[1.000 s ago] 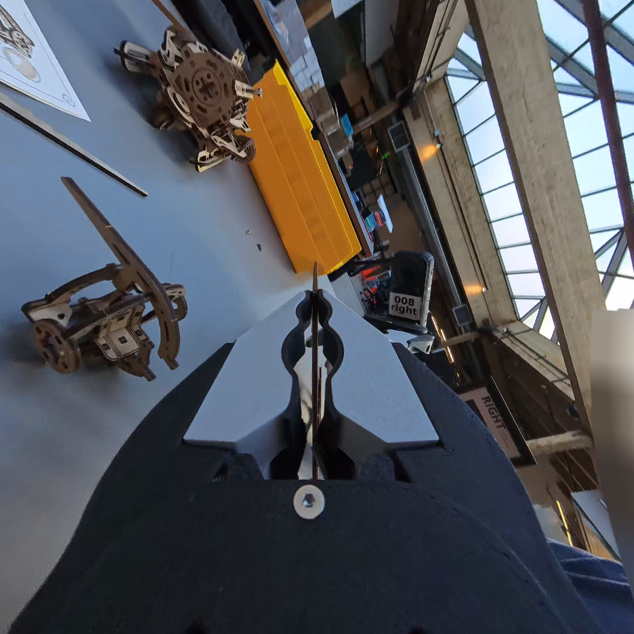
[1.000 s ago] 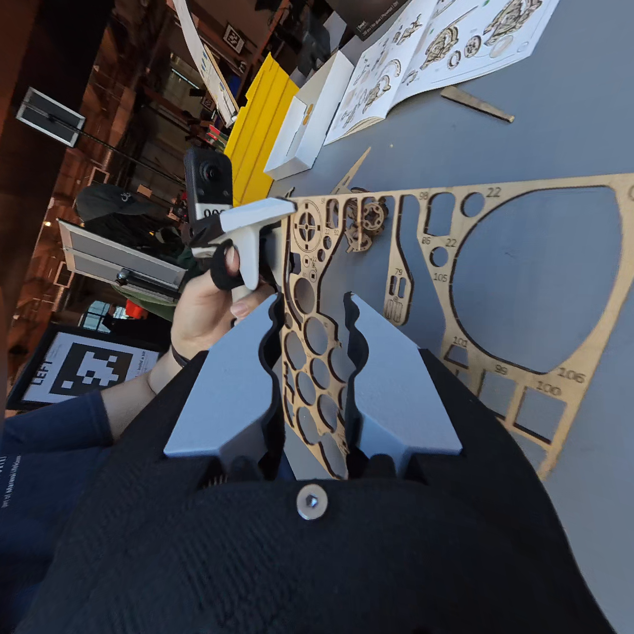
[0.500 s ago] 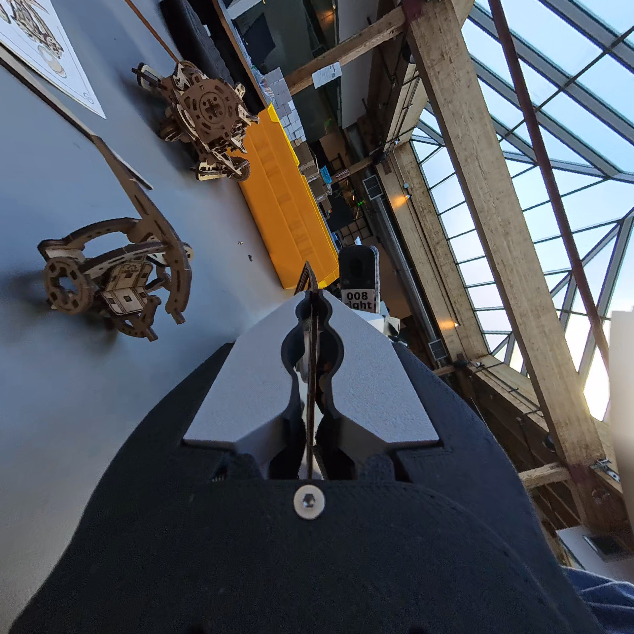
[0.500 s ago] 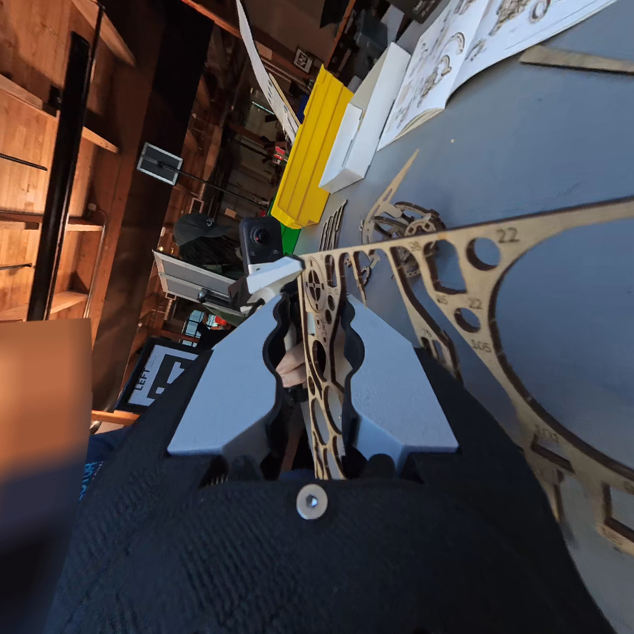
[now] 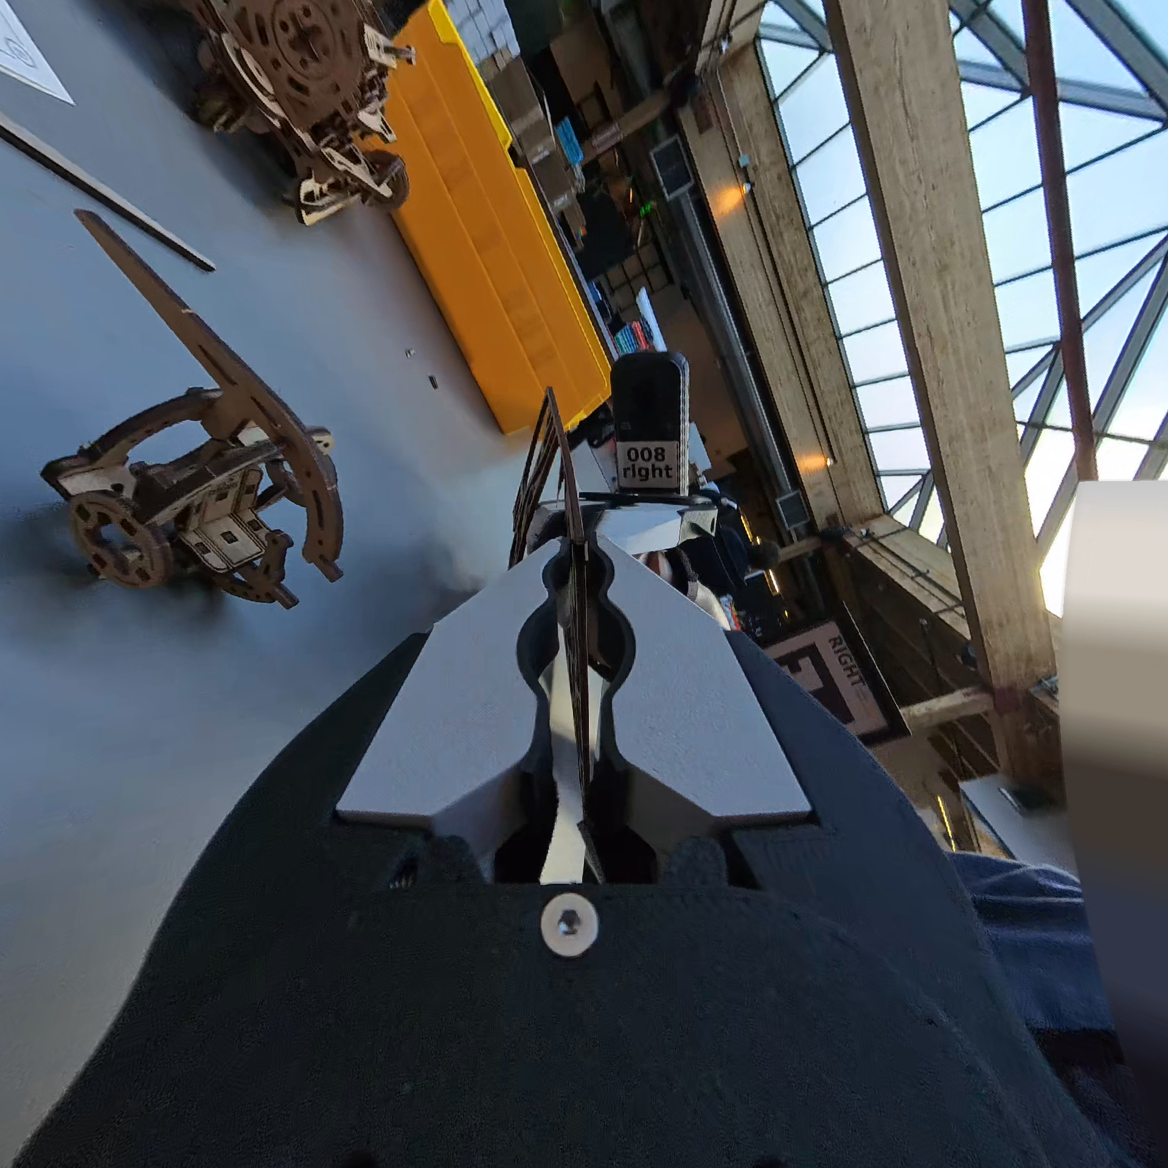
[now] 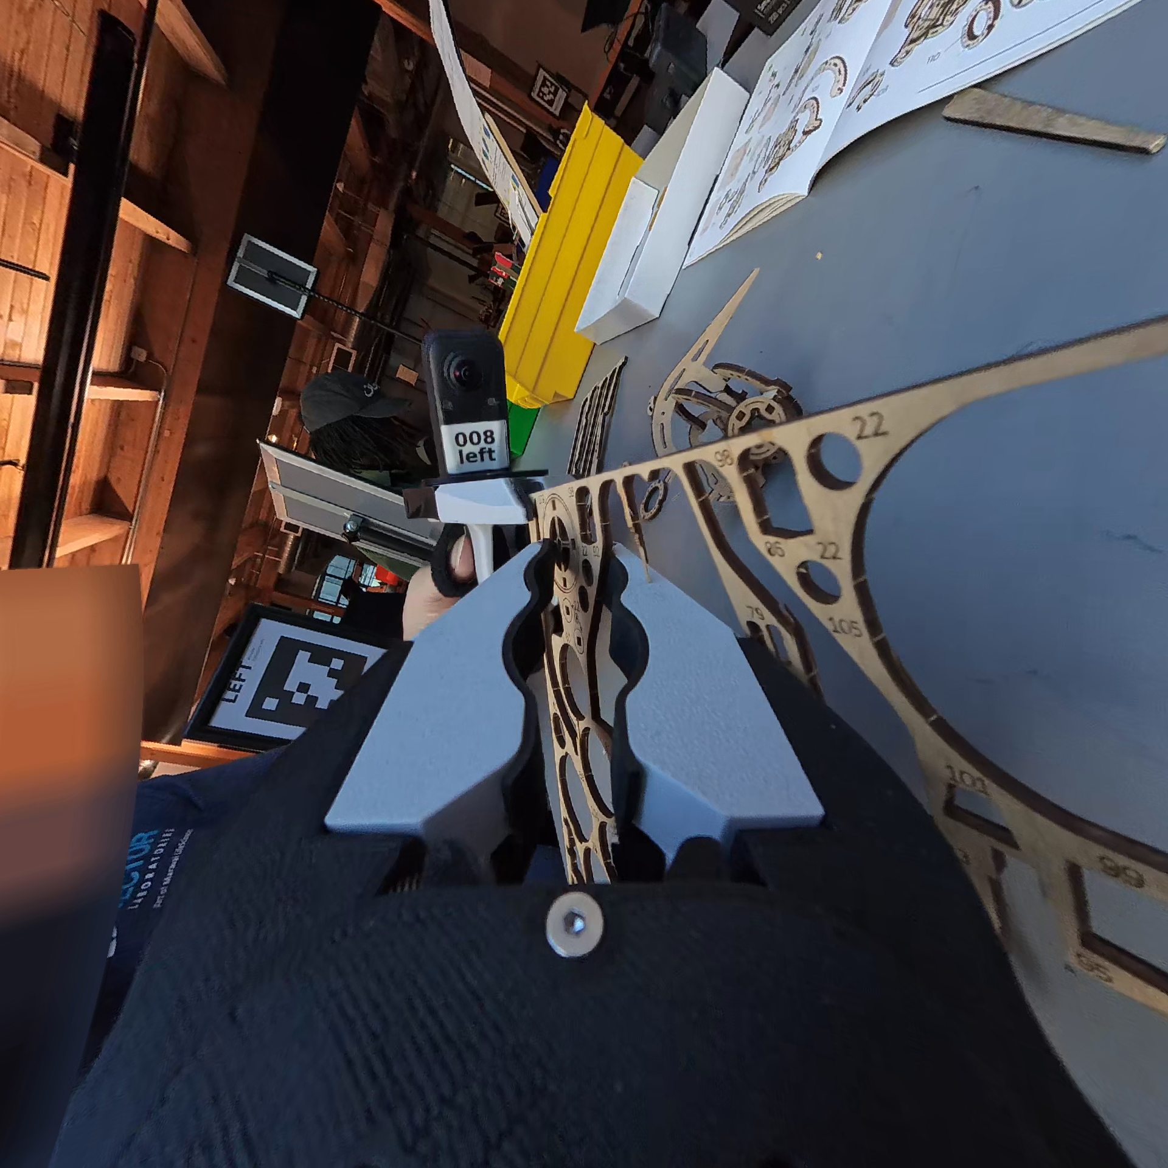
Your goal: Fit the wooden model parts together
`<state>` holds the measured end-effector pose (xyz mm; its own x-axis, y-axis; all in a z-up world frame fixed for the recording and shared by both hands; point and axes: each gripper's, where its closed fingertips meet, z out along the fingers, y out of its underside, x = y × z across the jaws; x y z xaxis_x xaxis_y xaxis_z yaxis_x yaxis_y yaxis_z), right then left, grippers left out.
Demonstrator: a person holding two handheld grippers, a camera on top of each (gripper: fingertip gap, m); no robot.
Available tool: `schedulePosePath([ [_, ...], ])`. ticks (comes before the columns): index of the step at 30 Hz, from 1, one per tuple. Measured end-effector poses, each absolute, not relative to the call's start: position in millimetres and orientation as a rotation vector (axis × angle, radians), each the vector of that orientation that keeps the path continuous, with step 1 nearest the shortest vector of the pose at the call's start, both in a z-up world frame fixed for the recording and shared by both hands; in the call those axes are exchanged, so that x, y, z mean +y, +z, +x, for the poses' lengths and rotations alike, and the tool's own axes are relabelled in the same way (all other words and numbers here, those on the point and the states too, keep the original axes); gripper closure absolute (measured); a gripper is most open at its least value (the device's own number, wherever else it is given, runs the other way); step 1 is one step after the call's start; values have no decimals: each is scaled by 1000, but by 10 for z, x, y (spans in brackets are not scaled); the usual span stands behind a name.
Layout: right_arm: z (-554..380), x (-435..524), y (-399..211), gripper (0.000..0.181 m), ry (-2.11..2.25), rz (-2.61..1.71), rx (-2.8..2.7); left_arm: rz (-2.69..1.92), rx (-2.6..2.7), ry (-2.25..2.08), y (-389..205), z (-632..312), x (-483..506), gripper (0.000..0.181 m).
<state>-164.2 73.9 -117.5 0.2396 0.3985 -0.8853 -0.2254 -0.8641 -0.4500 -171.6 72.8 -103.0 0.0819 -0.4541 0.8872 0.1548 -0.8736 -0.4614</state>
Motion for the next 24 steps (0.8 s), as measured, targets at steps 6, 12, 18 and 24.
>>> schedulePosePath([
  [6,-1646,667,-1231,170,1578,-2068,-287,-2030,544,-1731,-1124,-1690,635,180],
  [12,-1642,651,-1251,170,1574,-2073,-319,-2043,585,-1740,-1143,-1689,622,180],
  [18,-1690,652,-1314,159,1533,-2097,-326,-2048,575,-1741,-1182,-1702,611,181],
  [24,-1712,639,-1302,163,1555,-2096,-312,-2039,580,-1717,-1167,-1714,592,181],
])
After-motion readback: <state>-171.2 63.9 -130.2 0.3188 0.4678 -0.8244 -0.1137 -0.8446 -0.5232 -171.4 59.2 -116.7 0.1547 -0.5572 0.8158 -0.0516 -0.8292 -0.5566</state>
